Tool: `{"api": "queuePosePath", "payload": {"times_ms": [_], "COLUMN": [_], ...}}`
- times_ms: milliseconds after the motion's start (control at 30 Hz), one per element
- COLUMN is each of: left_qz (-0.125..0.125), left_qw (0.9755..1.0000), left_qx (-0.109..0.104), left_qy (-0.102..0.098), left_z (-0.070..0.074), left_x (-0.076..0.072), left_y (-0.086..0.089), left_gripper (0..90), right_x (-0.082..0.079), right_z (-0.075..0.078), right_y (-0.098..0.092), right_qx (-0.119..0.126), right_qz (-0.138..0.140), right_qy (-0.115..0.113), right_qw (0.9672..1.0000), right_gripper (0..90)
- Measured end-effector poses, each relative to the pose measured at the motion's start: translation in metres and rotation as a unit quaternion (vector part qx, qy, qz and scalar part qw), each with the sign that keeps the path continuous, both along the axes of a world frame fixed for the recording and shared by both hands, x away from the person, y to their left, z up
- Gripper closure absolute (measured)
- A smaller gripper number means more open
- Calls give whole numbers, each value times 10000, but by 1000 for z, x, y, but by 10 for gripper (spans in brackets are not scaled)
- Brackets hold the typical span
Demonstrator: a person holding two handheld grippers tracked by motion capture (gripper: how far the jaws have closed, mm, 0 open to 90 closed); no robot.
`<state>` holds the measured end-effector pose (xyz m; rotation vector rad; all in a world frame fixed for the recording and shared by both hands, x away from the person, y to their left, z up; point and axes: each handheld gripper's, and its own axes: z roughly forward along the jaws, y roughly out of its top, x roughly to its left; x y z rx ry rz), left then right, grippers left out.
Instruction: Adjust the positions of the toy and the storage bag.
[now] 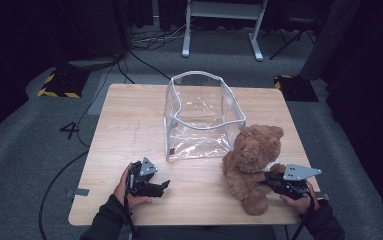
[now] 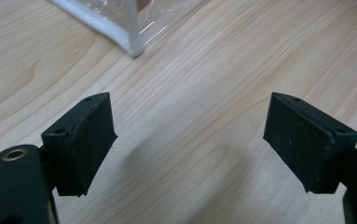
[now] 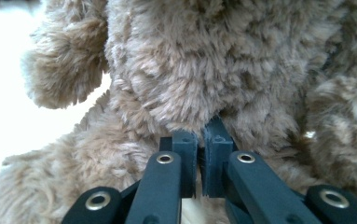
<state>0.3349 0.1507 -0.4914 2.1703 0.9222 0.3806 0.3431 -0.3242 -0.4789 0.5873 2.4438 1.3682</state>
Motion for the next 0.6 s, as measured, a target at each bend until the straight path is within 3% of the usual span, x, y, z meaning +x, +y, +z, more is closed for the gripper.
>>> {"api": "queuePosePath", "payload": {"times_ms": [367, 600], "left_qz": [-317, -333], "left_qw": [9991, 9991], "left_qx": [-186, -130], "left_qy": [-218, -240], "left_z": [16, 18], "left_x": [-5, -3], "left_y": [-22, -24], "left_gripper": [163, 164], "right_x": [-2, 1], "right_z": [-2, -4], "right_y": [29, 40], "right_qx": [22, 41], "right_qz": [132, 164], "right_qy": [2, -34], "right_qw": [9999, 9999], "right_gripper": [860, 858]}}
